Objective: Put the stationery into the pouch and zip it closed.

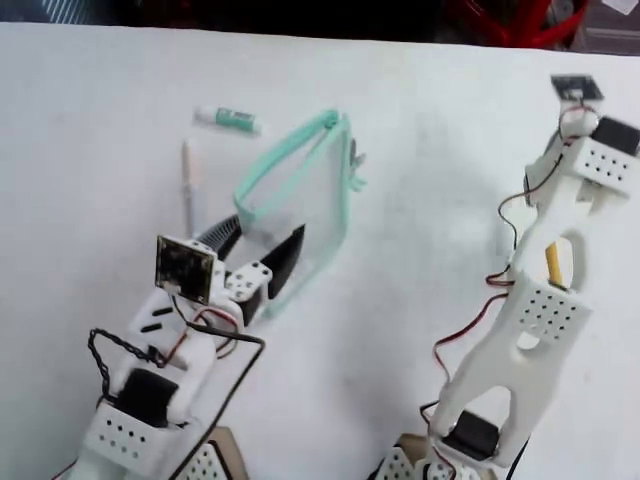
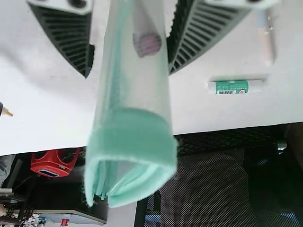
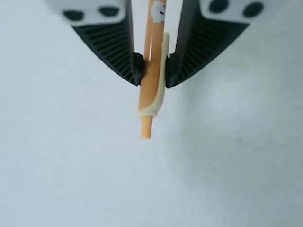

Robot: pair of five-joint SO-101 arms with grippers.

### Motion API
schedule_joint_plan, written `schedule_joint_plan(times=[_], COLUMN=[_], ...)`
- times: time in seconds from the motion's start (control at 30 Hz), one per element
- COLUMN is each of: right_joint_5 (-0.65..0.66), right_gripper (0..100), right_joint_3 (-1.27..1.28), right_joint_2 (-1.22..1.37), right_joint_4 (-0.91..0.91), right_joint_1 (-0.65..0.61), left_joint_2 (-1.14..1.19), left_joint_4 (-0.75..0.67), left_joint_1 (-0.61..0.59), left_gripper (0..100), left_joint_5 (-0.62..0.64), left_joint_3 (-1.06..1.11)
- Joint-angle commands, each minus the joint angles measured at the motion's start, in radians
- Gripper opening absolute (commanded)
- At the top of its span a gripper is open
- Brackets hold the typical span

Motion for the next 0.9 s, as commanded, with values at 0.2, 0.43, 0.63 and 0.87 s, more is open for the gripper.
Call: schedule_joint_plan(times=[0.2, 0.43, 0.63, 0.87], right_joint_5=[0.0, -0.046, -0.186, -0.342], right_gripper=[1.8, 1.8, 1.8, 1.8], right_joint_3=[0.399, 0.692, 0.712, 0.753], right_joint_2=[-0.495, -0.97, -1.305, -1.481], right_joint_4=[0.027, 0.01, -0.128, -0.476], right_joint_1=[-0.127, -0.357, -0.631, -0.903], left_joint_2=[-0.012, -0.012, -0.012, -0.012], left_joint_4=[-0.018, -0.018, -0.018, -0.018], left_joint_1=[-0.004, -0.001, 0.001, 0.004], left_gripper=[24, 24, 24, 24], left_joint_5=[-0.011, -0.011, -0.011, -0.009], left_joint_3=[-0.003, -0.003, -0.003, -0.003])
